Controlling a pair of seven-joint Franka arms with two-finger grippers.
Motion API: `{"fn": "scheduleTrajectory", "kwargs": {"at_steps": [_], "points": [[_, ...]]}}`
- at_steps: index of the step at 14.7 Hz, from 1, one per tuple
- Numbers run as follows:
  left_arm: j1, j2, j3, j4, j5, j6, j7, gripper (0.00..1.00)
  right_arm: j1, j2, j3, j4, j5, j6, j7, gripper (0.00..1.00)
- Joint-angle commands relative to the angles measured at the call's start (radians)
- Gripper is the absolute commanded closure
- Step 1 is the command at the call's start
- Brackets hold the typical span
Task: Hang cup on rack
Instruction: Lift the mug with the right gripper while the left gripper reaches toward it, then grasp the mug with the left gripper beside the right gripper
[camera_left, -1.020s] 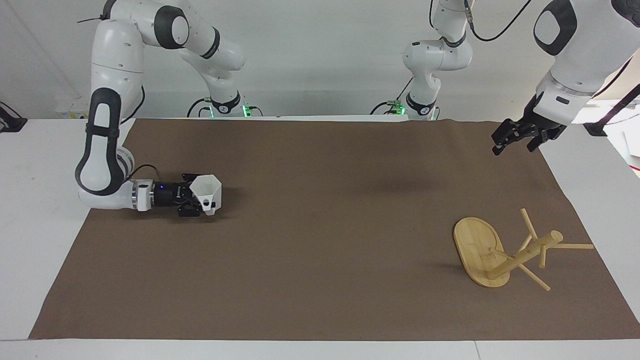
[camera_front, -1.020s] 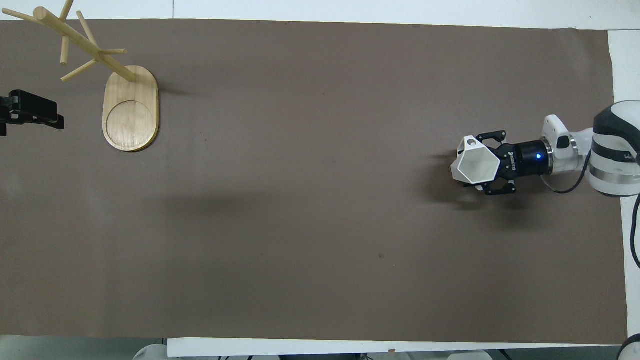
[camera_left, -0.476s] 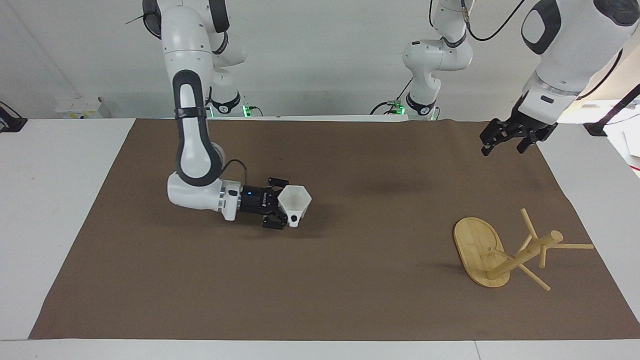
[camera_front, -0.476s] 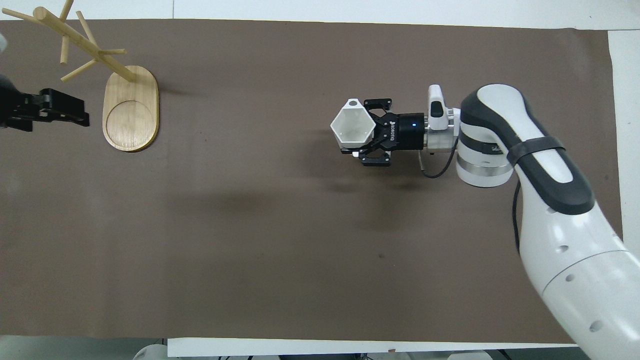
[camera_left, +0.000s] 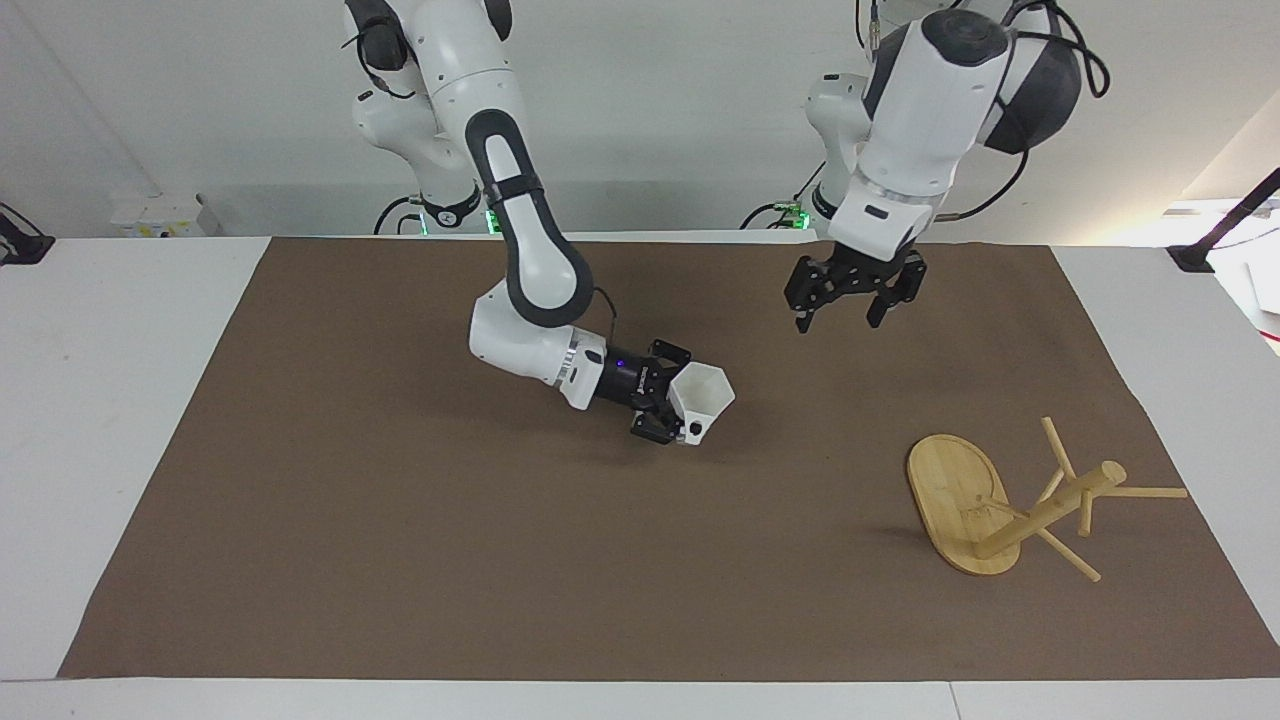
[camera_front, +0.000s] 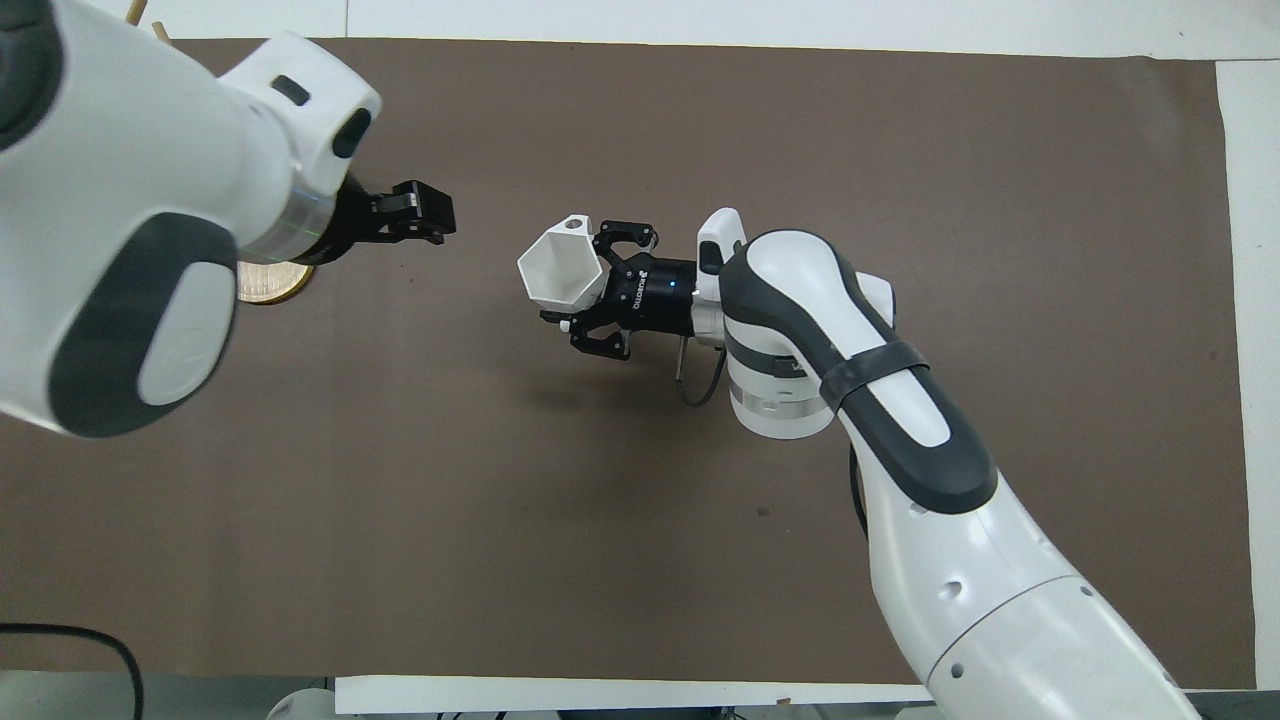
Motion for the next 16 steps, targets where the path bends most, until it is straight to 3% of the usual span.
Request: {"fn": "scheduleTrajectory", "kwargs": {"at_steps": [1,7,10,11,12,13,14,16], "points": [[-0.027,0.078,0.013,0.052,0.001,0.025,-0.051,0.0,0.037,-0.034,-0.006,-0.004,0.014,0.082,0.033,0.58],[-0.029,0.077,0.008,-0.062,-0.048,0.065,-0.053,0.0,0.067,-0.045,-0.006,-0.004,0.014,0.112,0.035,0.58],[-0.05,0.04,0.008,-0.141,-0.048,0.075,-0.048,0.03,0.065,-0.065,-0.006,-0.008,0.014,0.124,0.038,0.58],[-0.052,0.032,0.008,-0.157,-0.048,0.08,-0.054,0.16,0.064,-0.07,-0.006,-0.008,0.014,0.129,0.039,0.58],[-0.059,0.031,0.008,-0.171,-0.048,0.083,-0.057,0.23,0.062,-0.07,-0.006,-0.008,0.014,0.129,0.039,0.58],[-0.072,0.025,0.01,-0.172,-0.048,0.08,-0.089,0.66,0.064,-0.07,-0.006,-0.008,0.014,0.13,0.041,0.58],[-0.076,0.023,0.01,-0.178,-0.048,0.095,-0.119,1.0,0.064,-0.07,-0.006,-0.008,0.014,0.13,0.041,0.58],[-0.075,0.027,0.01,-0.185,-0.048,0.178,-0.113,1.0,0.059,-0.07,-0.006,-0.007,0.014,0.127,0.041,0.58]]}}
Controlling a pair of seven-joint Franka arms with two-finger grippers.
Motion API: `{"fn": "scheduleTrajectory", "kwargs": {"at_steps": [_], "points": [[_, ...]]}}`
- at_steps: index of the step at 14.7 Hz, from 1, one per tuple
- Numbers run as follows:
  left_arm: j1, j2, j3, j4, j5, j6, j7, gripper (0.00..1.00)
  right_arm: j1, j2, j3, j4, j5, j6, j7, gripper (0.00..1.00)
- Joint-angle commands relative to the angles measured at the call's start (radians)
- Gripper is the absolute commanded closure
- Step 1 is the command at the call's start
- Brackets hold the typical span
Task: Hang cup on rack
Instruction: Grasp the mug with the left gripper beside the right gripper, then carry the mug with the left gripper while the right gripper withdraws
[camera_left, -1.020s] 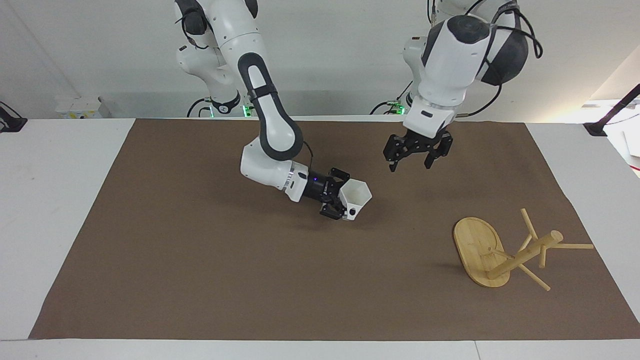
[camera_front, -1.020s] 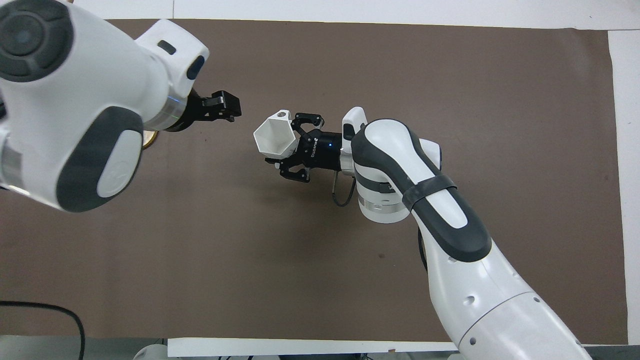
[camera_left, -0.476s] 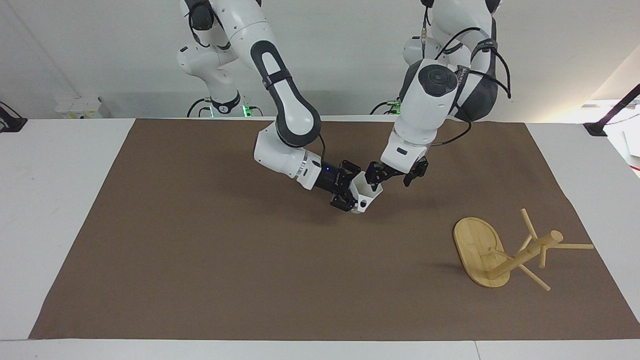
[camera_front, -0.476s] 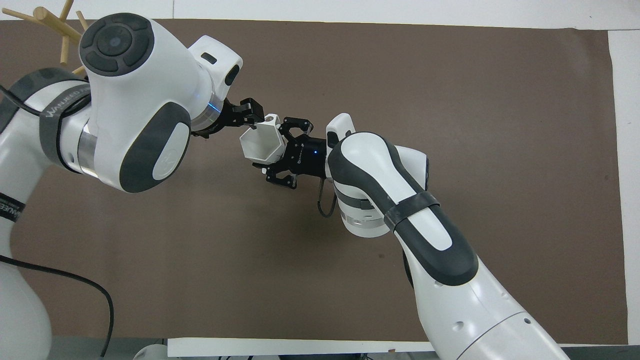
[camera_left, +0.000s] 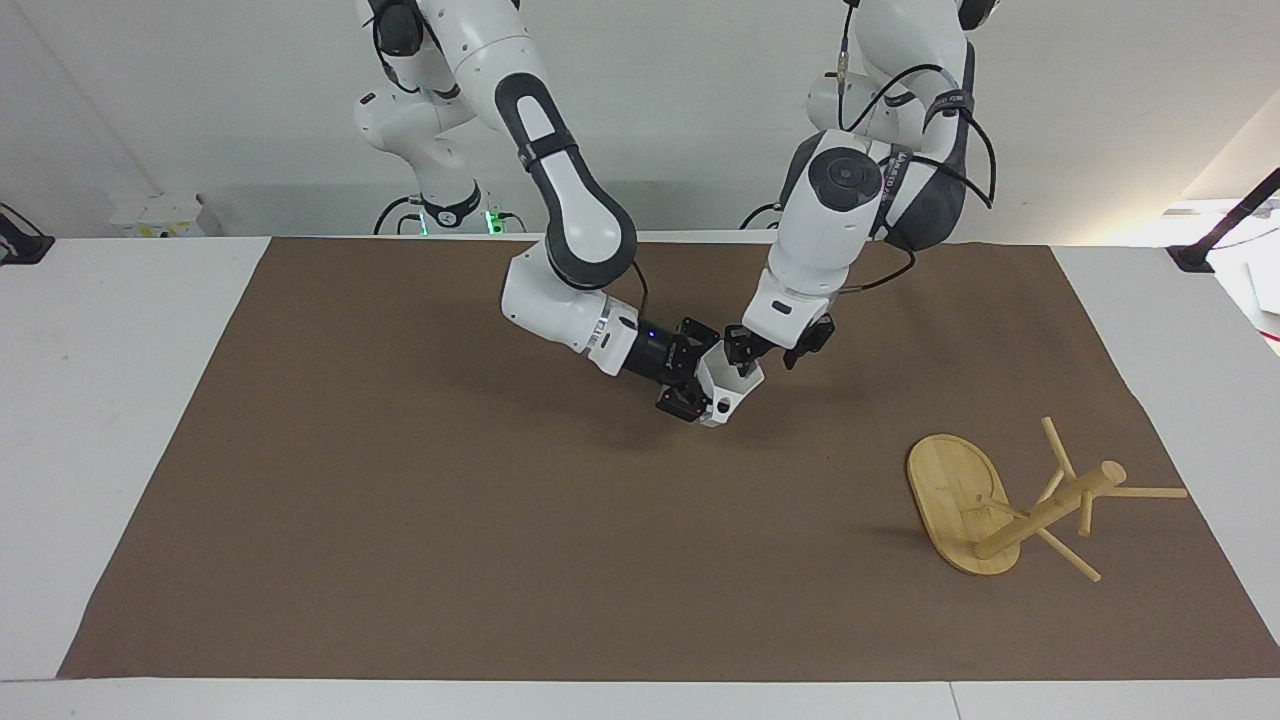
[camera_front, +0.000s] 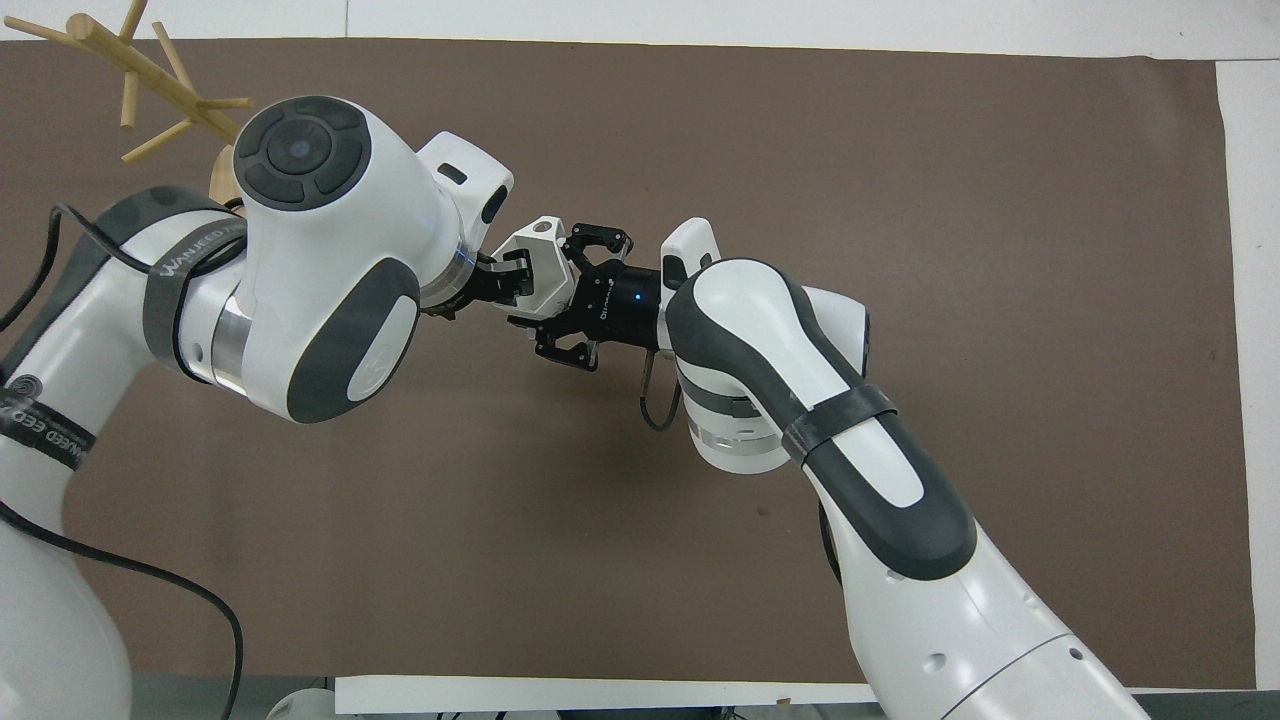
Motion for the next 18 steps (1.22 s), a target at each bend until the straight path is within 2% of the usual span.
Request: {"fn": "scheduleTrajectory", "kwargs": {"at_steps": [1,3,5,6,7,11,15,18], "points": [[-0.015,-0.027,0.011,-0.044,-0.008,0.1,-0.023,1.0,-0.01,-0.021,0.006,-0.011,0.011,0.011,0.015,0.57],[-0.016,-0.026,0.011,-0.047,-0.009,0.129,-0.023,1.0,-0.008,-0.019,0.006,-0.013,0.013,0.015,0.014,0.56],[-0.018,-0.027,0.011,-0.051,-0.008,0.128,-0.01,1.0,-0.01,-0.033,0.004,-0.014,0.013,0.018,0.017,0.43],[-0.018,-0.029,0.011,-0.051,-0.009,0.129,-0.004,1.0,-0.013,-0.049,0.004,-0.014,0.011,0.034,0.018,0.09],[-0.018,-0.027,0.011,-0.048,-0.009,0.131,-0.003,1.0,-0.019,-0.06,0.003,-0.017,0.002,0.052,0.018,0.0],[-0.013,-0.02,0.02,-0.007,0.005,0.098,-0.016,1.0,-0.039,-0.117,0.003,-0.08,-0.004,0.057,0.015,0.0],[0.059,-0.061,0.043,-0.028,0.008,0.141,-0.078,1.0,-0.167,-0.253,0.003,-0.287,-0.128,0.038,0.012,0.0],[0.157,-0.145,0.038,-0.201,0.006,0.398,-0.098,1.0,-0.281,-0.286,0.001,-0.369,-0.243,-0.006,0.012,0.0]]}}
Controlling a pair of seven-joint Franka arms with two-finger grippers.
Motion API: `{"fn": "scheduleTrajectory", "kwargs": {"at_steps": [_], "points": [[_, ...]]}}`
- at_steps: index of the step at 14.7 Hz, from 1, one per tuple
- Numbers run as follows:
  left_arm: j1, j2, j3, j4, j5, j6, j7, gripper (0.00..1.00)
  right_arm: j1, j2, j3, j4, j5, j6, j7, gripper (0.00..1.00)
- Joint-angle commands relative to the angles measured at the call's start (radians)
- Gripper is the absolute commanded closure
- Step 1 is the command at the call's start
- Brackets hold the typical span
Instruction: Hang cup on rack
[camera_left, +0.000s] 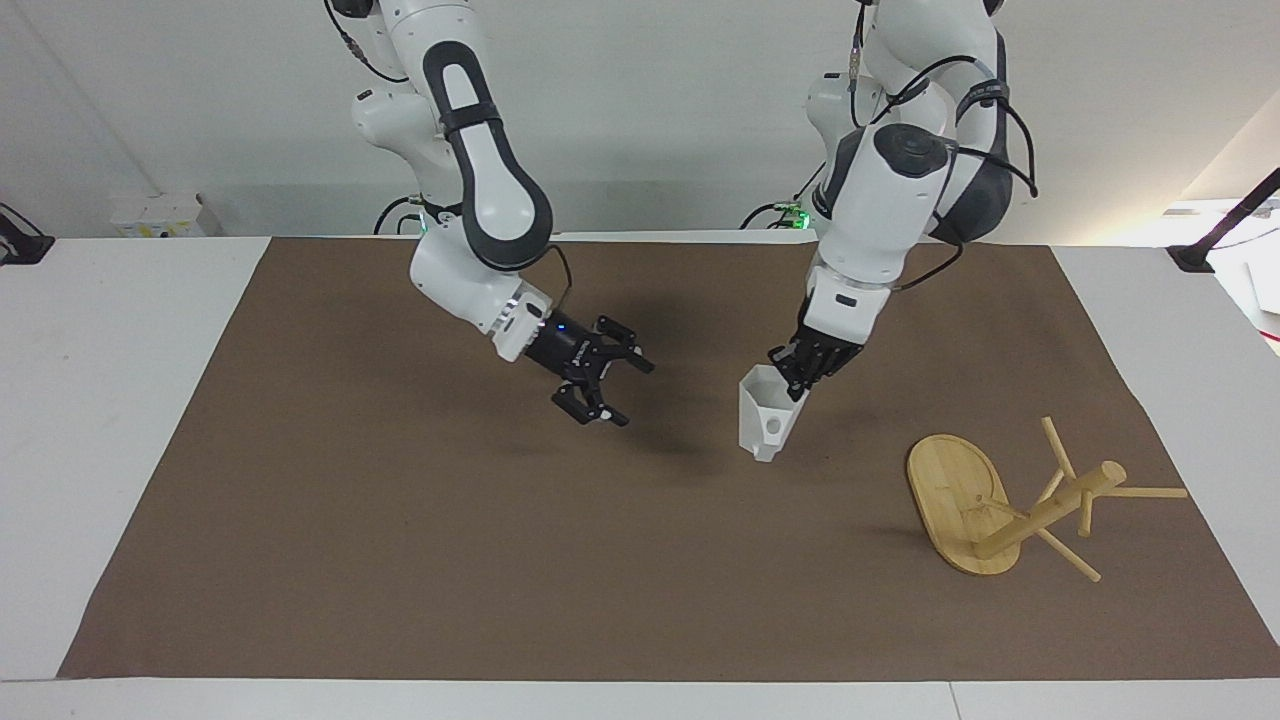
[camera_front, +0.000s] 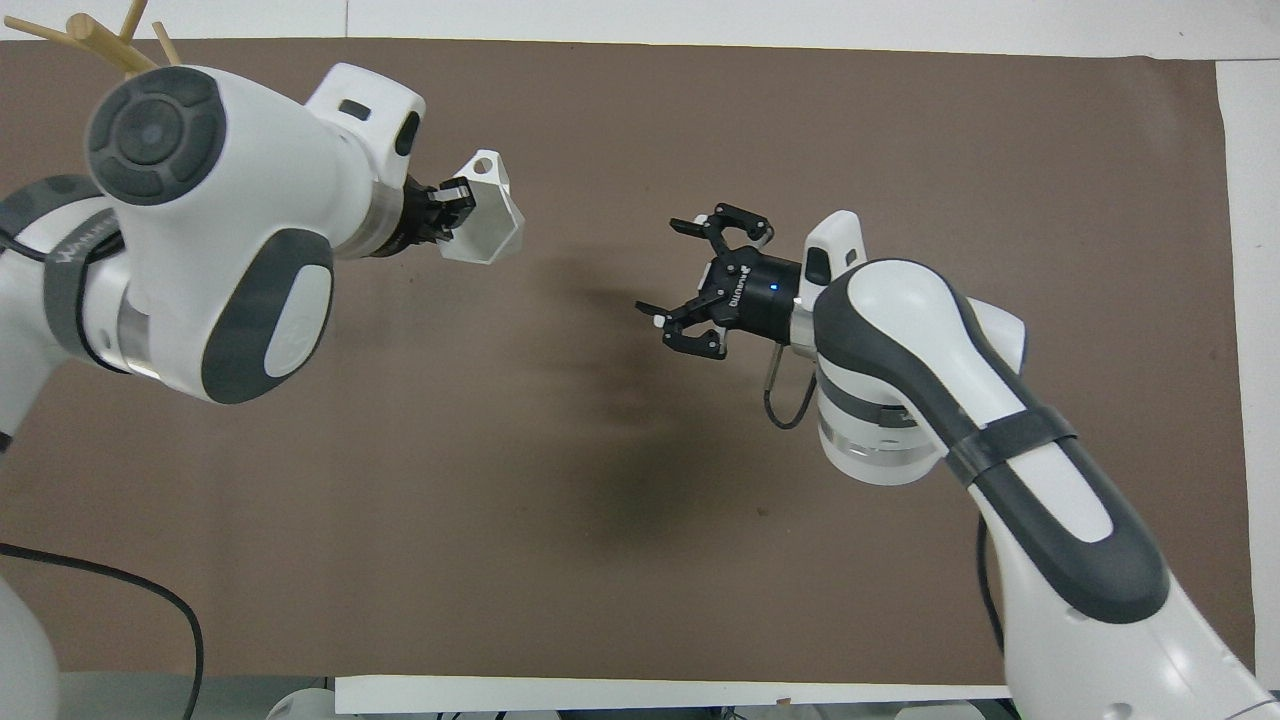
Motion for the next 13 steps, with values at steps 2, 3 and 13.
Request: {"fn": "scheduleTrajectory", "kwargs": {"at_steps": [2,3,13], "points": [[0.098,-0.131,-0.009,-0.28,0.005,0.343,-0.057,1.0,-0.146,-0.046,0.008,-0.075,-0.2,-0.023,0.009,0.0],[0.117,-0.132,-0.009,-0.303,0.002,0.398,-0.101,1.0,-0.174,-0.037,0.006,-0.06,-0.259,-0.022,0.009,0.0],[0.281,-0.008,-0.012,-0.285,-0.096,0.526,-0.092,1.0,-0.417,0.061,0.0,0.277,-1.023,-0.207,0.592,0.0]]}}
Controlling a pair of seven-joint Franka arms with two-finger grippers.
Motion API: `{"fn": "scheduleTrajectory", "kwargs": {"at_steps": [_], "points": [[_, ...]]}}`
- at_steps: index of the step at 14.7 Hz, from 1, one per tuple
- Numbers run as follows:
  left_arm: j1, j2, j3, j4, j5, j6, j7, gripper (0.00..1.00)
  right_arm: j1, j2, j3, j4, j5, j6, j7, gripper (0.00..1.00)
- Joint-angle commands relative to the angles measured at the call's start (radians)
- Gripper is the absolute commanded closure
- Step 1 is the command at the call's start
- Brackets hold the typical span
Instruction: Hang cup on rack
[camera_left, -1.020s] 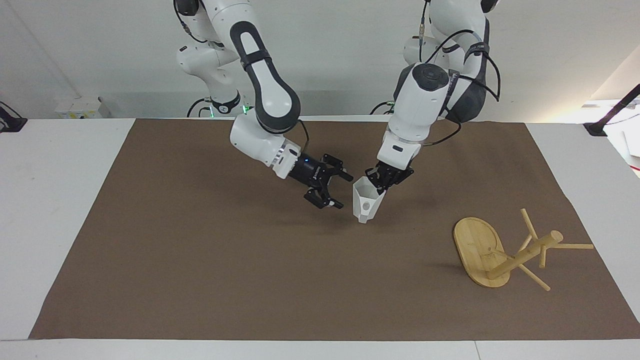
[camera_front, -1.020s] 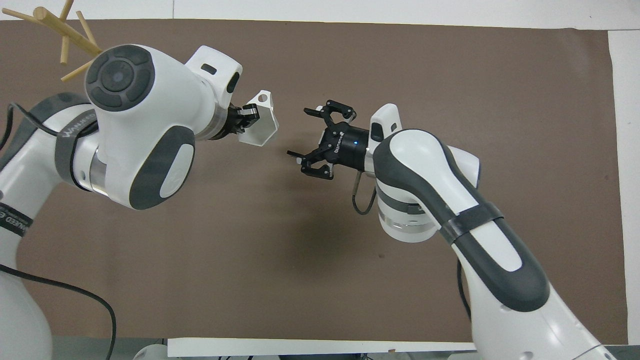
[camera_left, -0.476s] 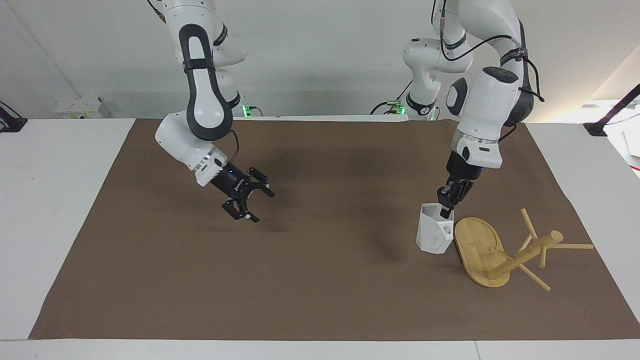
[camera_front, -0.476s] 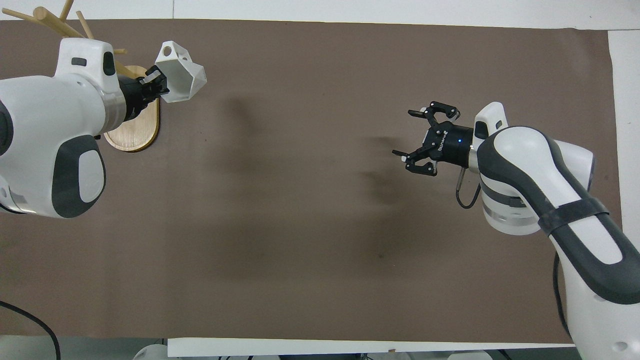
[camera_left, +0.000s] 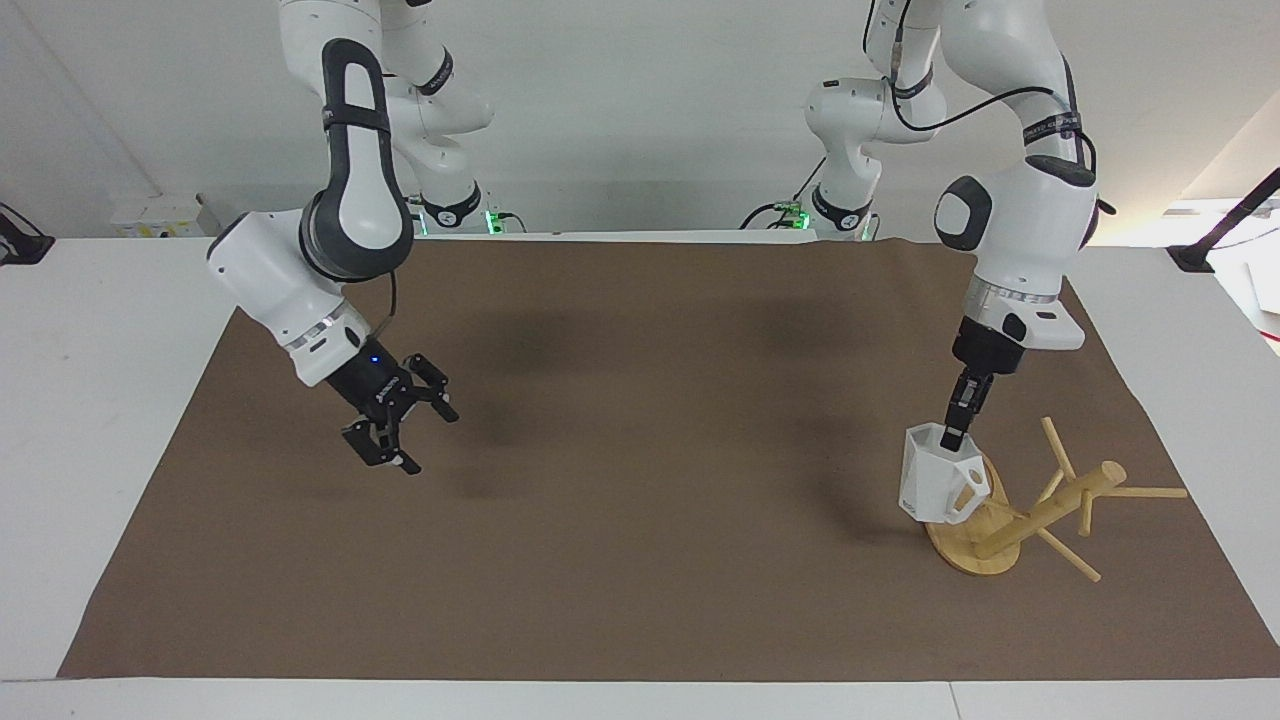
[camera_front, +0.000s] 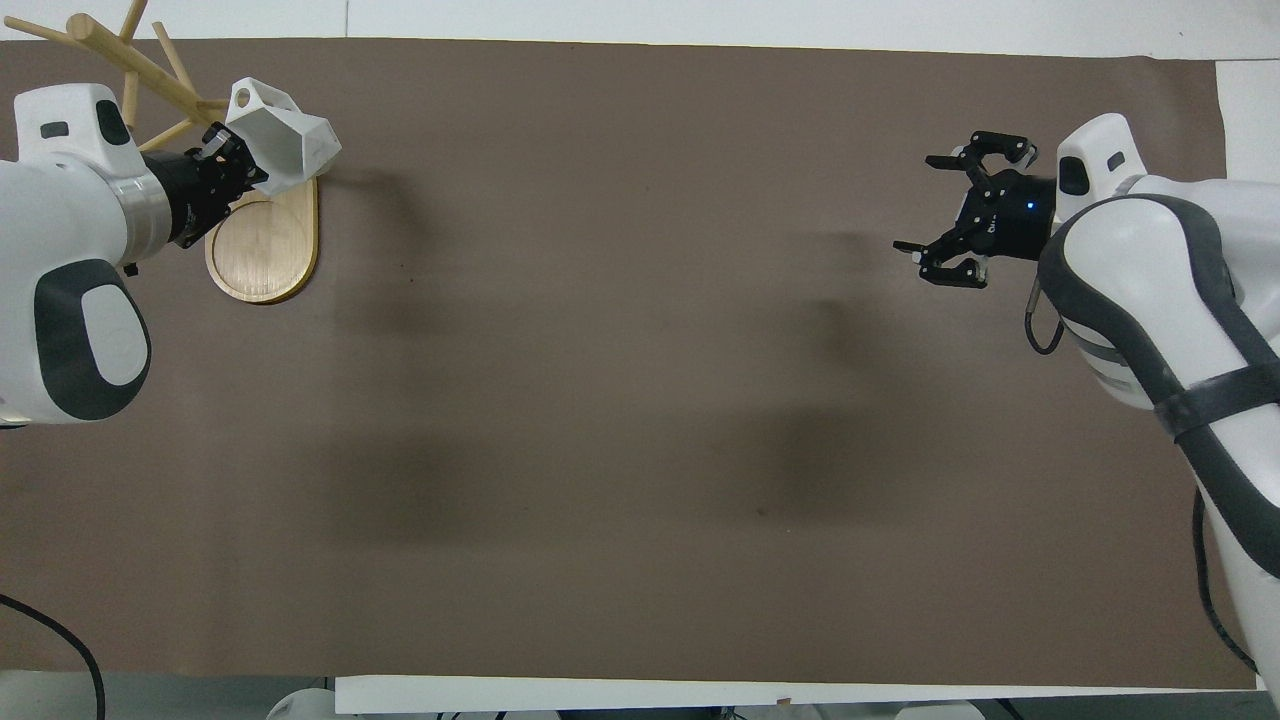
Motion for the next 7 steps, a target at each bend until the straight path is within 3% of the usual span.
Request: {"fn": "scheduleTrajectory", "kwargs": {"at_steps": [1,4,5,6,7], "points": [[0.037,0.04,-0.013,0.004,-0.012,0.053,0.034,1.0,-0.083,0.038,0.012,0.143,-0.244,-0.155,0.382,0.0],[0.064,0.041,-0.01,0.0,-0.012,0.047,0.04,0.96,-0.097,0.011,0.006,0.227,-0.444,-0.295,0.7,0.0],[0.066,0.043,-0.005,0.004,-0.006,0.048,0.046,0.62,-0.102,0.001,0.006,0.255,-0.498,-0.35,0.792,0.0],[0.067,0.044,-0.004,0.009,-0.006,0.053,0.058,0.04,-0.113,-0.006,0.004,0.287,-0.55,-0.412,0.875,0.0],[0.069,0.047,-0.002,0.03,-0.008,0.044,0.045,0.0,-0.119,-0.009,0.004,0.319,-0.582,-0.459,0.931,0.0]]}}
